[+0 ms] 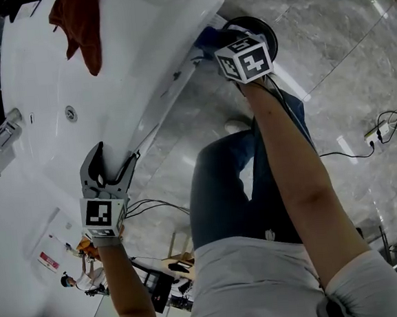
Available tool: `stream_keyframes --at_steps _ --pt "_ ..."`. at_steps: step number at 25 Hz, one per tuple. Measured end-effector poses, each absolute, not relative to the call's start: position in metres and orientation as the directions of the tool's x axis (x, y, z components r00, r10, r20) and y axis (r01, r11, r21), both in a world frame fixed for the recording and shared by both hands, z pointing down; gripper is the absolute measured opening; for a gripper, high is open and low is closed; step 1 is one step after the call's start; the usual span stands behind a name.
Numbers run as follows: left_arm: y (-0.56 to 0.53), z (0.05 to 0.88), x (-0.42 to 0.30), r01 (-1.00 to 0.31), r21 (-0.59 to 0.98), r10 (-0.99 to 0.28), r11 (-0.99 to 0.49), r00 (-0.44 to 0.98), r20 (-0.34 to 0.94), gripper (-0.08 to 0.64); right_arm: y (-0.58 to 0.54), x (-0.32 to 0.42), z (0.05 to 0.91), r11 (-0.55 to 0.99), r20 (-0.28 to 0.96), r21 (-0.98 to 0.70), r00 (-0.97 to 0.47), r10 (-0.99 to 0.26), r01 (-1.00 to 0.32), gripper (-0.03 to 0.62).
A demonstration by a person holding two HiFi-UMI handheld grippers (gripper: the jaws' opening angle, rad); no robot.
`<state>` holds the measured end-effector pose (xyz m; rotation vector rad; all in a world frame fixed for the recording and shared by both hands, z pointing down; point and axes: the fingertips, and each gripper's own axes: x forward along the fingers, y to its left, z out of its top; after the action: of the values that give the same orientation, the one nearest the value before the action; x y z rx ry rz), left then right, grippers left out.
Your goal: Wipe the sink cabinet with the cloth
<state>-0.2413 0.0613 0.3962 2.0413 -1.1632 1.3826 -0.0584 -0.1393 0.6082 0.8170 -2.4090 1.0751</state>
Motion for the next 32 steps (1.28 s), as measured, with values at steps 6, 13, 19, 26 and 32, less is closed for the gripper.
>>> stream_keyframes --at_steps 6,13,19,26,32 --pt "0.060 0.396 -0.241 -0.816 -0.109 -0.406 -0.567 0.162 0.899 0.322 -0.140 -0.059 0.563 0.599 0.532 -0.502 -0.769 -0.355 -0.624 0.114" --pt "0.061 0.397 -0.243 -0.818 -0.100 -0.403 -0.566 0.169 0.900 0.324 -0.139 -0.061 0.522 0.615 0.530 -0.464 -0.756 -0.384 -0.638 0.114" --pt "0.060 0.397 -0.242 -0.818 -0.098 -0.402 -0.567 0.171 0.900 0.324 -0.133 -0.066 0.510 0.608 0.531 -0.437 -0.736 -0.420 -0.663 0.114" --pt "0.060 0.396 -0.242 -0.818 -0.107 -0.405 -0.565 0.163 0.899 0.324 -0.110 -0.087 0.504 0.606 0.504 -0.445 -0.743 -0.440 -0.660 0.114" --pt "0.059 0.395 -0.239 -0.818 -0.111 -0.408 -0.565 0.160 0.899 0.324 -0.079 -0.115 0.500 0.608 0.474 -0.474 -0.767 -0.433 -0.637 0.114"
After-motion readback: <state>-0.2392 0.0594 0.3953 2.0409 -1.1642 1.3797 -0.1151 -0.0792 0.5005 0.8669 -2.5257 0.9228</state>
